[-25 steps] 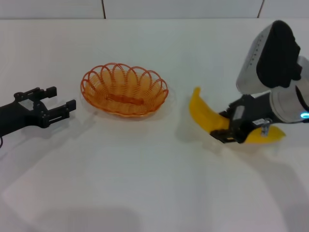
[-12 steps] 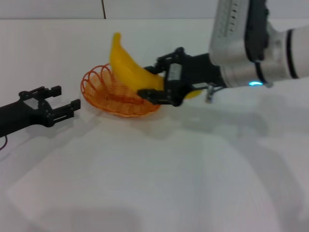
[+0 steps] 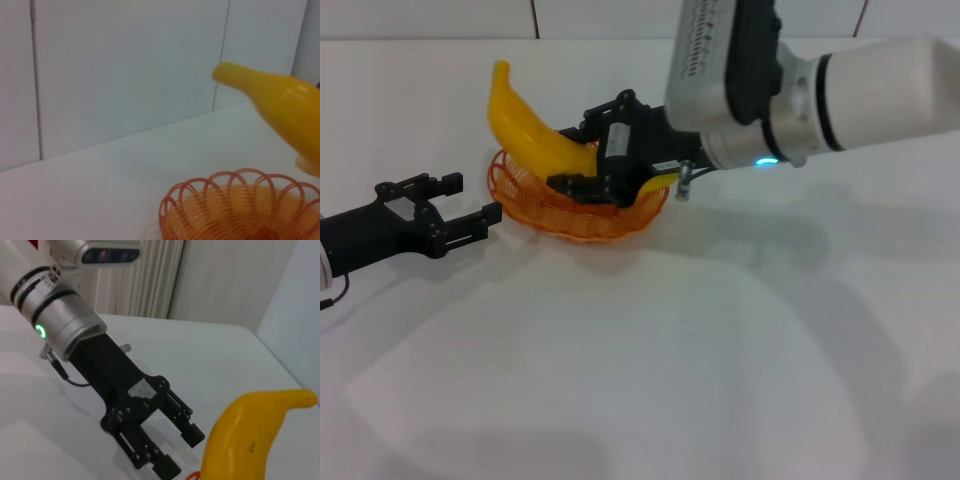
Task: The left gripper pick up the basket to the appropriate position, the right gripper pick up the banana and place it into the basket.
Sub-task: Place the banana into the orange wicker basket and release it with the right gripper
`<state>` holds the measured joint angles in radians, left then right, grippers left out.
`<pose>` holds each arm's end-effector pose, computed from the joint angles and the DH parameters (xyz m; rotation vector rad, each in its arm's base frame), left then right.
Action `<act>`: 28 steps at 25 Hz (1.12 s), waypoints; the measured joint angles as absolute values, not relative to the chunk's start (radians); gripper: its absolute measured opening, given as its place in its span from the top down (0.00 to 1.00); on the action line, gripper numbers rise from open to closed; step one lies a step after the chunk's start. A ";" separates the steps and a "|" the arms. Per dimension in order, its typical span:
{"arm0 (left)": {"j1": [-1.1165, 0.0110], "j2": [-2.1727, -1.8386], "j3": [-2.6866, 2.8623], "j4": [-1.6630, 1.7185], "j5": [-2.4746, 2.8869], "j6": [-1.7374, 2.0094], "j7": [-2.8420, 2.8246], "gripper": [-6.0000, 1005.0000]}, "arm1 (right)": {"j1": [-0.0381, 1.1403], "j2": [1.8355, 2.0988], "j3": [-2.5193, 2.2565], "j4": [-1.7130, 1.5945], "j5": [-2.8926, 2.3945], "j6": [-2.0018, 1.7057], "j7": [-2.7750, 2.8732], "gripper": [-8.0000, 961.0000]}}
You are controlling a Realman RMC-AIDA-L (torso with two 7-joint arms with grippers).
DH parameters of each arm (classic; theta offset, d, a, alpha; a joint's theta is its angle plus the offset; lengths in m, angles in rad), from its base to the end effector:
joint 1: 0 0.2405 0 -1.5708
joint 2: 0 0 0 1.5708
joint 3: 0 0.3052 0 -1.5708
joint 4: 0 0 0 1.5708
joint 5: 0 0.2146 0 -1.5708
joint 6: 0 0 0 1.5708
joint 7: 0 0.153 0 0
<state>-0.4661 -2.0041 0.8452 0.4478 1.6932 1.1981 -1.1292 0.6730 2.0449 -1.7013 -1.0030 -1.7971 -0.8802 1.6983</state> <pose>-0.3604 0.3712 -0.0281 -2.4215 -0.6285 -0.5436 0.1479 0.4143 -0.1158 -2.8148 -0.0129 0.2308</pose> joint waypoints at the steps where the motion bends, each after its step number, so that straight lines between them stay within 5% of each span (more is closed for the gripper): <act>1: -0.467 -2.004 0.845 0.447 1.693 1.198 -1.129 0.26 | 0.677 2.045 -1.717 -0.999 -1.794 -0.860 1.698 0.49; 28: -0.468 -2.009 0.845 0.444 1.703 1.186 -1.127 0.26 | 0.730 2.048 -1.861 -0.911 -1.789 -0.677 1.704 0.43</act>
<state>-0.4679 -2.0090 0.8452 0.4442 1.7031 1.1858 -1.1274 0.7299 2.0478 -1.8611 -0.9107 -1.7885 -0.6765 1.7042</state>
